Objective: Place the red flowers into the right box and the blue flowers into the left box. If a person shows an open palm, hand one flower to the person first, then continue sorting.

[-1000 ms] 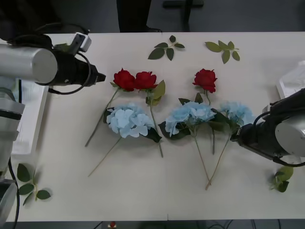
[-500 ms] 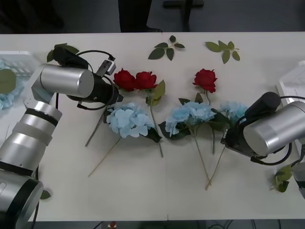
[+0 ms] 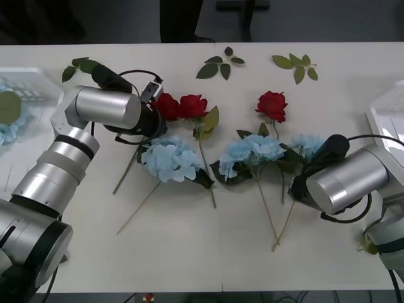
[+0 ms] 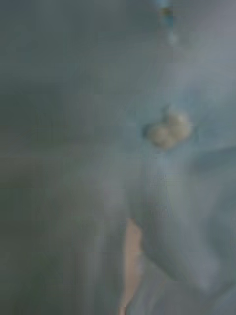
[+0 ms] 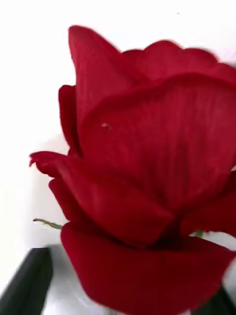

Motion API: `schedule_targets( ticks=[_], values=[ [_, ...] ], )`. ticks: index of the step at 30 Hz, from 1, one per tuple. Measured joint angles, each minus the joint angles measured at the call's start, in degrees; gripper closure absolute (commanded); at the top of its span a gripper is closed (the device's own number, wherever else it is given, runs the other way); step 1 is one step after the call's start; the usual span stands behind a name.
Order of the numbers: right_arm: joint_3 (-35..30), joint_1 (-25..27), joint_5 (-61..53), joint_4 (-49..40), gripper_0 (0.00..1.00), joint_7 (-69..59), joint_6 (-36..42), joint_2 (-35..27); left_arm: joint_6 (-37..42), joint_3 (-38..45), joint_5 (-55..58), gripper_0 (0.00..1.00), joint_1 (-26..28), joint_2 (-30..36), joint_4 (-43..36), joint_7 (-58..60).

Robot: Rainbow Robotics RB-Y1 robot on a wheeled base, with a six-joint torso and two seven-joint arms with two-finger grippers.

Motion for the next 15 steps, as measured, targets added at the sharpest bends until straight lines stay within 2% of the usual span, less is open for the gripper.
schedule_targets(
  ticks=[2, 3, 4, 6, 7, 9, 10, 12, 13, 14, 15],
  values=[
    [0.0, 0.0, 0.0, 0.0, 0.01, 0.0, 0.0, 0.0, -1.4, -0.9, -0.5, 0.37, 0.0, 0.0, 0.8, 0.0],
    [0.0, 0.0, 0.0, 0.0, 0.05, 0.0, 0.0, 0.0, -2.0, -1.4, -0.5, 0.41, -0.1, 0.1, 1.0, 0.0],
    [0.0, 0.0, 0.0, 0.0, 0.15, 0.0, 0.0, 0.0, -2.6, -1.9, -0.5, 0.59, -0.3, 0.1, 1.1, 0.0],
    [0.1, 0.0, 0.0, 0.0, 0.2, 0.0, 0.0, 0.0, -3.5, -2.8, -0.5, 0.95, -0.6, 0.1, 1.6, 0.0],
    [0.2, 0.0, 0.0, 0.0, 0.21, 0.0, 0.0, 0.0, -3.7, -3.2, -0.5, 1.0, -0.9, 0.1, 1.8, 0.0],
    [0.6, 0.0, 0.0, 0.0, 0.21, 0.0, 0.0, 0.0, -3.9, -3.5, -0.5, 1.0, -1.3, 0.1, 2.1, 0.0],
    [0.9, 0.0, 0.0, 0.0, 0.25, 0.0, 0.0, 0.0, -3.9, -3.5, -0.5, 1.0, -1.4, 0.1, 2.3, 0.0],
    [1.5, 0.0, 0.0, 0.0, 0.39, 0.0, 0.0, 0.0, -3.9, -3.5, -0.6, 1.0, -1.5, 0.1, 2.4, 0.0],
    [1.7, 0.0, 0.0, 0.0, 0.51, 0.0, 0.0, 0.0, -3.9, -3.5, -0.6, 1.0, -1.5, 0.1, 2.4, 0.0],
    [1.9, 0.0, 0.0, 0.0, 0.58, 0.0, 0.0, 0.0, -3.9, -3.5, -0.6, 1.0, -1.5, 0.1, 2.4, 0.0],
    [2.1, 0.0, 0.0, 0.0, 0.7, 0.0, 0.0, 0.0, -3.9, -3.5, -0.7, 1.0, -1.5, 0.1, 2.4, 0.0]
  ],
)
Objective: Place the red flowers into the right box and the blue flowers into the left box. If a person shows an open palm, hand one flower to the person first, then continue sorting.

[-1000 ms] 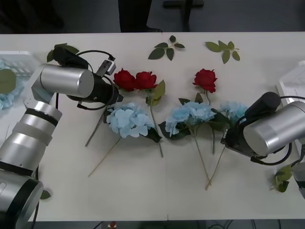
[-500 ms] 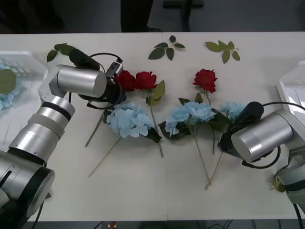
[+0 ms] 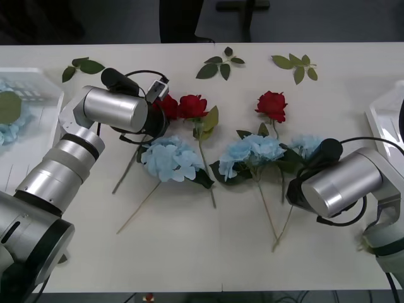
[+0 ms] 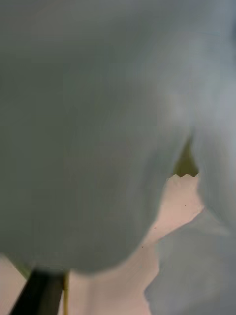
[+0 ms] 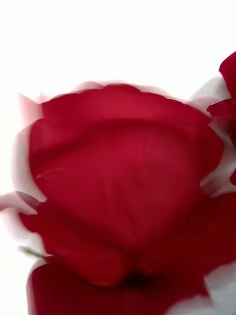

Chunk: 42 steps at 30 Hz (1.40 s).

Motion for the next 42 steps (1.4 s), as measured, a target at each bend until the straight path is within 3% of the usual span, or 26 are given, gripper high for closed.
schedule_targets(
  ticks=[3, 7, 9, 16, 22, 27, 30, 35, 42],
  values=[
    [0.1, 0.0, 0.0, 0.0, 0.86, 0.0, 0.0, 0.0, 0.0, 0.2, -0.1, 1.0, 0.0, 0.0, 0.0, 0.0],
    [0.1, 0.0, 0.0, 0.0, 0.97, 0.0, 0.0, 0.0, 2.1, 1.5, 0.0, 1.0, 0.2, 0.6, -1.3, 0.0],
    [0.1, 0.0, 0.0, 0.0, 1.0, 0.0, 0.0, 0.0, 4.7, 2.5, 0.2, 1.0, 1.0, 1.8, -4.4, 0.0],
    [-0.1, 0.0, 1.2, 0.1, 1.0, 0.0, -0.1, 0.0, 19.3, 10.3, 10.4, 1.0, 7.6, 9.1, -27.5, 0.0],
    [-2.7, 0.0, 0.1, -3.5, 1.0, 0.0, 1.5, -2.6, 26.9, 19.6, 22.3, 1.0, 8.5, 12.0, -37.2, 0.0],
    [-7.1, 0.4, -3.9, -10.8, 1.0, 1.0, 3.0, -8.6, 24.1, 24.9, 34.6, 1.0, 9.0, 12.1, -40.7, 0.0],
    [-12.6, 1.5, -7.8, -14.8, 1.0, 8.0, 3.0, -9.9, 19.9, 25.2, 39.9, 1.0, 10.0, 12.1, -41.9, 0.0],
    [-24.6, 2.5, -17.2, -19.1, 1.0, 25.9, 3.0, -8.4, 12.3, 23.7, 46.8, 1.0, 10.9, 11.8, -42.0, 0.0],
    [-34.9, 2.5, -25.7, -19.9, 1.0, 37.5, 4.1, -4.5, 2.0, 19.8, 50.0, 1.0, 10.9, 6.8, -42.0, 0.0]
  ],
)
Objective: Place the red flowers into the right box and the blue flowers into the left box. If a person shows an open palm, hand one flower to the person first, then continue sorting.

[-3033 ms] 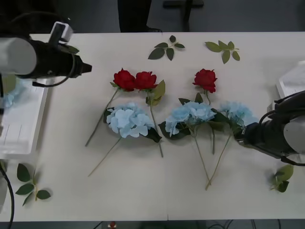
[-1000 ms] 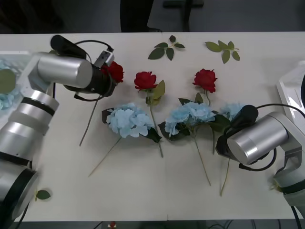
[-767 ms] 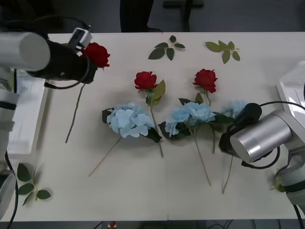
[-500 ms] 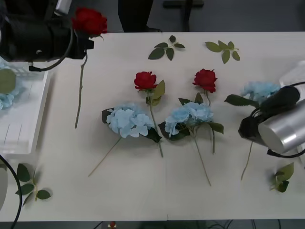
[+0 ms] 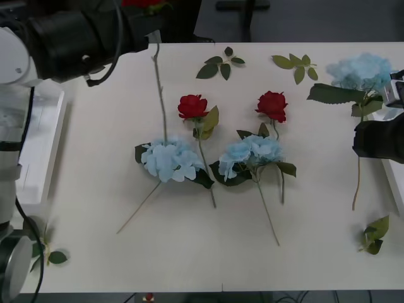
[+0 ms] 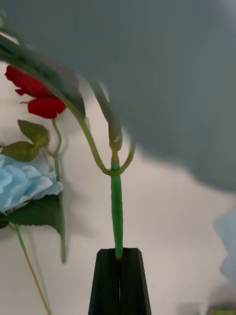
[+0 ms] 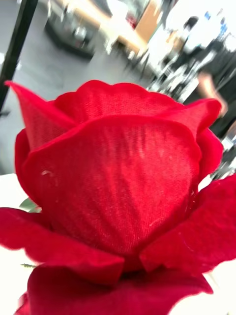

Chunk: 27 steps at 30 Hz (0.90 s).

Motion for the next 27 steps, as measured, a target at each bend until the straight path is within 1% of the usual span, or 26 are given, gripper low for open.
schedule_targets(
  ticks=[2, 3, 4, 5, 6, 7, 8, 10, 11, 21, 24, 27],
  values=[
    [-1.7, 0.0, -0.2, 0.0, 0.99, 0.9, 2.7, 0.1, -2.5, -1.1, 0.1, 1.0, 0.0, -2.7, 0.0, 0.0],
    [-2.3, 0.0, 0.1, 0.0, 0.97, 0.9, 3.9, 0.1, -3.1, -1.5, 0.1, 1.0, 0.0, -4.2, 0.0, 0.0],
    [-2.9, 0.0, 0.5, 0.1, 0.88, 0.9, 5.0, 0.1, -3.6, -1.8, 0.1, 1.0, 0.0, -5.7, 0.0, 0.0],
    [-3.3, 0.0, 0.8, 0.3, 0.75, 0.9, 5.9, 0.1, -4.1, -2.0, 0.1, 1.0, 0.0, -7.2, 0.1, 0.0],
    [-3.7, 0.0, 1.0, 0.4, 0.5, 0.9, 6.7, 0.1, -4.8, -2.1, 0.1, 1.0, 0.0, -8.6, 0.1, 0.0],
    [-3.9, 0.0, 1.3, 0.6, 0.3, 0.9, 7.5, 0.1, -5.6, -2.2, 0.0, 1.0, 0.0, -10.1, 0.2, 0.0],
    [-4.0, 0.0, 1.7, 0.8, 0.15, 0.9, 8.1, 0.1, -6.5, -2.3, -0.1, 1.0, 0.0, -11.5, 0.4, 0.0],
    [-4.0, 0.0, 2.3, 0.9, 0.01, 0.9, 8.8, 0.1, -7.8, -2.6, -1.2, 1.0, 0.0, -13.7, 0.8, 0.0],
    [-4.0, 0.0, 2.5, 0.9, 0.0, 0.9, 9.2, 0.1, -8.2, -2.9, -1.8, 1.0, 0.0, -14.5, 1.0, 0.0],
    [-4.0, 0.0, 2.7, -0.6, 0.0, 0.9, 9.4, 0.1, -11.7, -6.6, -3.8, 1.0, 0.0, -18.9, 3.3, 0.0],
    [-4.3, 0.0, -1.7, -2.2, 0.0, 1.8, 7.9, 0.1, -11.8, -6.7, -3.8, 1.0, 0.0, -19.8, 3.3, 0.0],
    [-5.7, -0.1, -8.3, -3.1, 0.0, 9.2, 5.9, 0.4, -12.5, -6.7, -3.9, 1.0, 0.0, -20.6, 3.4, 0.0]
  ],
)
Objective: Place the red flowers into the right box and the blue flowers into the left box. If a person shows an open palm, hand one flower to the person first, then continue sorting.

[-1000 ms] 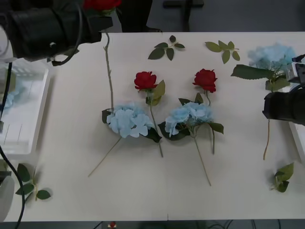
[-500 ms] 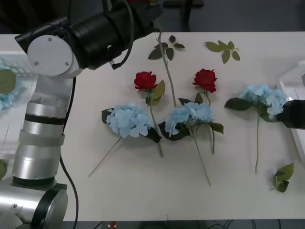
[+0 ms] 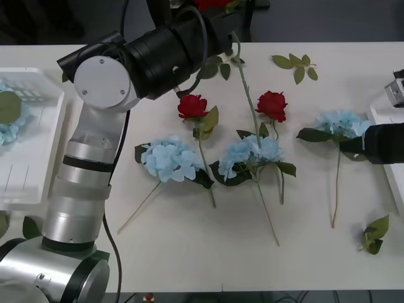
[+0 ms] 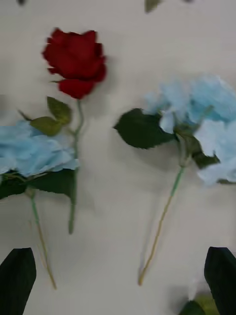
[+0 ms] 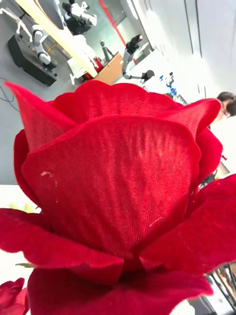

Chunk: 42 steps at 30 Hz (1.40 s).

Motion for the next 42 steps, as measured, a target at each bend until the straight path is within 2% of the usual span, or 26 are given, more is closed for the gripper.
schedule_targets(
  ticks=[3, 8, 14, 22, 38, 40, 42],
  values=[
    [-1.3, -0.7, -4.4, -0.2, 0.0, 5.7, -2.1, 1.5, -0.4, -0.1, -0.3, 1.0, 0.0, -0.4, 0.1, 0.0],
    [-2.0, -2.4, -18.0, 1.6, 0.0, 5.7, -6.8, 3.4, -0.4, -1.0, -0.3, 1.0, 0.0, -0.4, 0.2, 0.0],
    [-1.8, -4.6, -26.8, 6.4, 0.0, 6.5, -7.1, 3.5, -0.4, -2.2, -0.3, 1.0, 0.0, -0.4, 0.3, 0.0],
    [2.9, -6.4, -27.7, 7.7, 0.0, 6.5, -7.3, 3.5, -0.4, -2.5, -0.3, 1.0, 0.0, -0.4, 0.3, 0.0],
    [12.9, -8.0, -24.4, 8.7, 0.05, 2.6, -15.6, 3.5, -0.4, -2.5, 0.1, 1.0, 0.0, -0.4, 0.4, 0.1],
    [13.9, -8.0, -24.4, 8.7, 0.09, 2.3, -16.3, 3.5, -0.4, -2.5, 0.2, 1.0, 0.0, -0.4, 0.4, 0.1],
    [14.8, -8.0, -24.4, 8.7, 0.22, 1.4, -16.7, 3.5, -0.4, -2.5, 0.2, 1.0, 0.0, -0.4, 0.4, 0.1]
  ],
)
